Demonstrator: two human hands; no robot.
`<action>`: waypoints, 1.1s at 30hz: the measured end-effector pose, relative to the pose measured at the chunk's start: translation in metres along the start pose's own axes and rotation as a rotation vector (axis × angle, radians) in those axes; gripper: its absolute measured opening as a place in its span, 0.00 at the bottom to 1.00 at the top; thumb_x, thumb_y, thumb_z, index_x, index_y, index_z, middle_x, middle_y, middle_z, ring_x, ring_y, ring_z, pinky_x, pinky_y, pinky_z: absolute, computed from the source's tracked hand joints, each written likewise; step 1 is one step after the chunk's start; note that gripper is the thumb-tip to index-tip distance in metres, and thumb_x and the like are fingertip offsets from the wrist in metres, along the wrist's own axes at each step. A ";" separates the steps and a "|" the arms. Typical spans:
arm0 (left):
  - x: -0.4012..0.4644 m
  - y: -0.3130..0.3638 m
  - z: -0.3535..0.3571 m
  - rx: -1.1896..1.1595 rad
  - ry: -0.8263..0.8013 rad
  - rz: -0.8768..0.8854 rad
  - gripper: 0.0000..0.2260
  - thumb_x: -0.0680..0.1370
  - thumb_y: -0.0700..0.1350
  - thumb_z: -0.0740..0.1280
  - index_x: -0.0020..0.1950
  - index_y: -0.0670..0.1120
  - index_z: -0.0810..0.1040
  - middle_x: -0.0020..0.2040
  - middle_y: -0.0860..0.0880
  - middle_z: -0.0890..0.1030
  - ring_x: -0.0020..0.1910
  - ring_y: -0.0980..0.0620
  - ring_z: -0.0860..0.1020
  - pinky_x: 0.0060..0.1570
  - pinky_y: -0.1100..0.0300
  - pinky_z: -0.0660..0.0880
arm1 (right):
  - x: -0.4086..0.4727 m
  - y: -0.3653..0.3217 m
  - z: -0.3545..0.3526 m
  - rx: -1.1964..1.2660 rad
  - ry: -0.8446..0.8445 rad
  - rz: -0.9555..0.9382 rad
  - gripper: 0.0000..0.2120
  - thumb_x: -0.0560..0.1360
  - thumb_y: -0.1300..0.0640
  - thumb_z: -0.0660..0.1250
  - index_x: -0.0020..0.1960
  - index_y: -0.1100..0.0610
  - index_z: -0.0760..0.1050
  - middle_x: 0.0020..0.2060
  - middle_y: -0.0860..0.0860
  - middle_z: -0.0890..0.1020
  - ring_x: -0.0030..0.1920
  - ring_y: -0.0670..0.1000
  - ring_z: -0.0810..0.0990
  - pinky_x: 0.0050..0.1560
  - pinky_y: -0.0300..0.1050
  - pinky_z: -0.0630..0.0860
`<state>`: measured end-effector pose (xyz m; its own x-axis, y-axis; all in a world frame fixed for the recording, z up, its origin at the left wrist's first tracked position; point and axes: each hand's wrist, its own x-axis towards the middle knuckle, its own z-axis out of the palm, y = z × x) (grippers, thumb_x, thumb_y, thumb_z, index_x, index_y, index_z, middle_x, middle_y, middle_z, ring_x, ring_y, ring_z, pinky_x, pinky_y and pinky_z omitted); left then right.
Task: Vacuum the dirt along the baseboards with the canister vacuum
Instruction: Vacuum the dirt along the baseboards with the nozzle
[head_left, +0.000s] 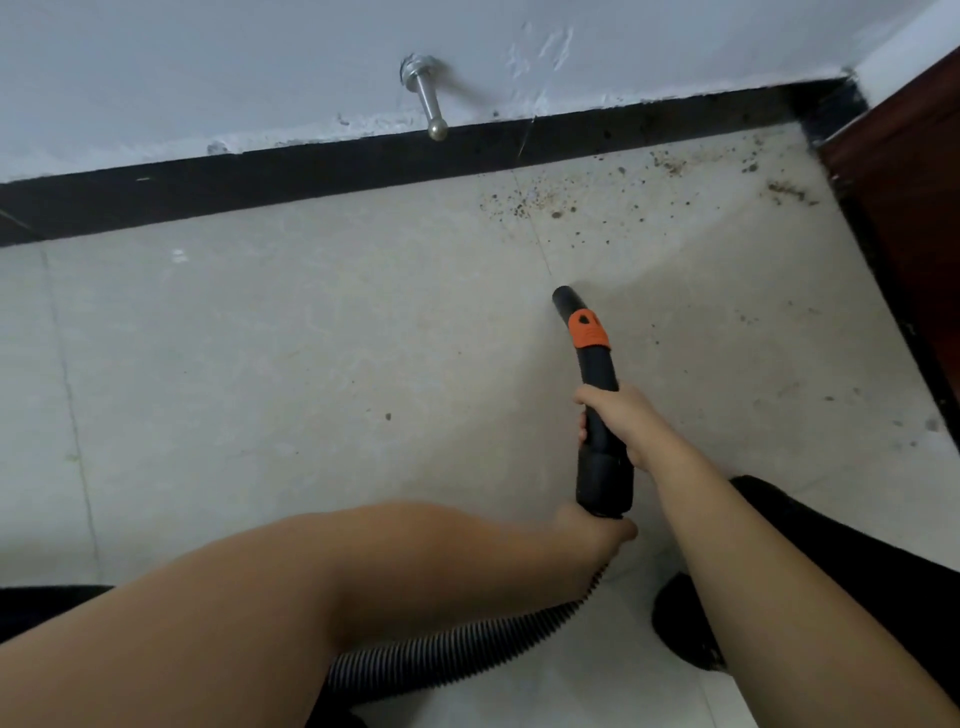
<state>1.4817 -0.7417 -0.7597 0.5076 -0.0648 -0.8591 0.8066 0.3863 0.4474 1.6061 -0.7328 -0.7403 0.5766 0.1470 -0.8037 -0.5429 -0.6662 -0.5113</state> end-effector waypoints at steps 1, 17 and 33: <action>0.002 0.005 0.006 -0.020 0.003 0.021 0.10 0.74 0.43 0.67 0.52 0.40 0.77 0.44 0.42 0.80 0.32 0.54 0.75 0.46 0.55 0.78 | 0.005 -0.001 -0.008 0.031 0.016 0.001 0.06 0.75 0.65 0.63 0.41 0.59 0.68 0.23 0.54 0.72 0.19 0.50 0.71 0.24 0.40 0.73; 0.058 0.092 0.072 -0.180 0.295 -0.005 0.12 0.74 0.40 0.68 0.57 0.41 0.73 0.36 0.47 0.74 0.32 0.54 0.72 0.30 0.65 0.71 | 0.077 -0.048 -0.072 -0.120 -0.193 -0.173 0.05 0.72 0.65 0.63 0.39 0.59 0.68 0.20 0.53 0.73 0.18 0.50 0.71 0.23 0.37 0.70; 0.093 0.104 0.089 -0.100 0.345 0.037 0.15 0.74 0.39 0.68 0.59 0.45 0.72 0.37 0.48 0.74 0.33 0.53 0.73 0.34 0.62 0.74 | 0.104 -0.047 -0.105 -0.048 -0.165 -0.167 0.04 0.73 0.62 0.62 0.43 0.57 0.67 0.27 0.54 0.74 0.23 0.51 0.72 0.29 0.41 0.72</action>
<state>1.6396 -0.7892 -0.7709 0.3899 0.2592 -0.8836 0.7471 0.4720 0.4681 1.7553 -0.7631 -0.7677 0.5464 0.3726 -0.7501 -0.4169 -0.6557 -0.6295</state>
